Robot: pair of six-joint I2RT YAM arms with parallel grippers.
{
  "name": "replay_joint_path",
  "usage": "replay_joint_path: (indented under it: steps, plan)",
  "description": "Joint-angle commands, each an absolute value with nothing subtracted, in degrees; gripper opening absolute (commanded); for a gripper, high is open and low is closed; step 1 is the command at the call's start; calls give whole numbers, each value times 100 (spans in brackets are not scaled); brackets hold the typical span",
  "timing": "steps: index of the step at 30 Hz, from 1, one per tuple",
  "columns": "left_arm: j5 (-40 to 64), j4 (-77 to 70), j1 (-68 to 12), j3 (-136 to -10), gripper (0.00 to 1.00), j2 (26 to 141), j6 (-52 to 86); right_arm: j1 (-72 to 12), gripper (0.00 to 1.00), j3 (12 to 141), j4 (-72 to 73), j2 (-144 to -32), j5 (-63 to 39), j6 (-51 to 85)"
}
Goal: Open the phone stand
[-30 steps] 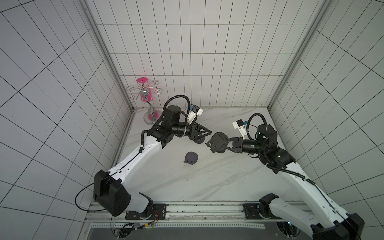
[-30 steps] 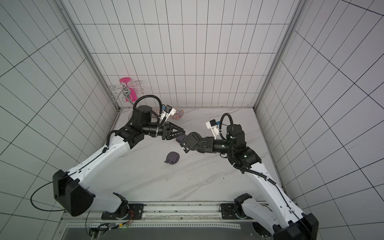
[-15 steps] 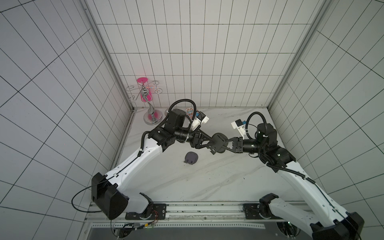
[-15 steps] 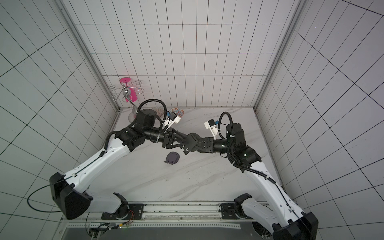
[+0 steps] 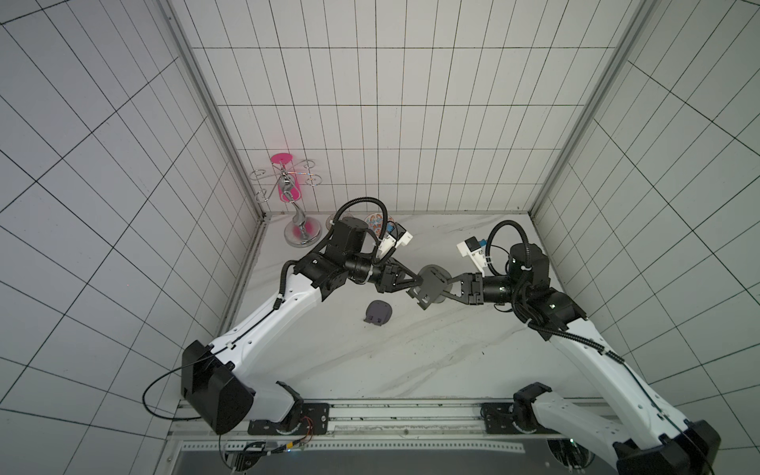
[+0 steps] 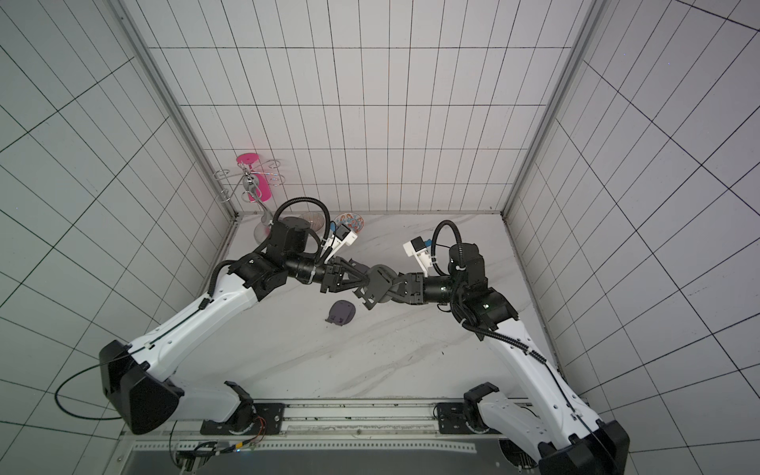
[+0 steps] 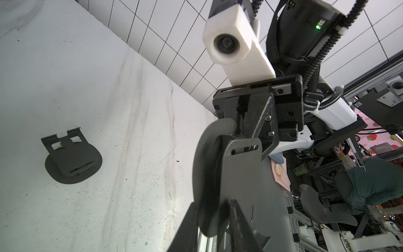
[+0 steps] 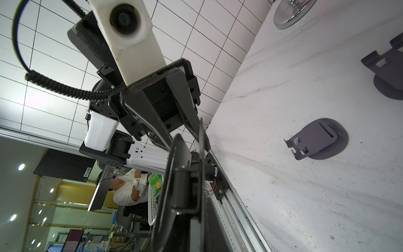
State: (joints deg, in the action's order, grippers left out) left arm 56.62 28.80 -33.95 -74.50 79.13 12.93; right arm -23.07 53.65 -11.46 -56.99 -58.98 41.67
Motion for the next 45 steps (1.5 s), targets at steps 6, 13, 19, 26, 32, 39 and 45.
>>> replay_joint_path:
  steps: [6, 13, 19, 26, 32, 39, 45]
  plan:
    - [6558, 1182, -3627, -7084, 0, 7784, 2065, -2294, 0, 5668, -1134, -6093, -5940, 4253]
    - [6582, 1021, -3740, -7015, 20, 7806, 2087, -2294, 0, 5695, -1090, -6051, -6016, 4285]
    - [6467, 1761, -3213, -7561, 56, 7708, 1616, -2294, 0, 5694, -1182, -6118, -6237, 4201]
    - [6481, 2341, -2972, -8491, 57, 8157, 1186, -2294, 0, 5699, -1274, -6126, -6438, 4179]
    - [6411, 2912, -3001, -8841, 55, 8342, 816, -2294, 0, 5688, -1481, -5997, -6471, 4008]
    - [6205, 3576, -3343, -9105, 60, 8698, 265, -2294, 0, 5753, -1309, -5925, -6604, 4078]
    - [6086, 4012, -3672, -9172, 60, 8930, -62, -2294, 0, 5792, -1314, -5845, -6601, 4066]
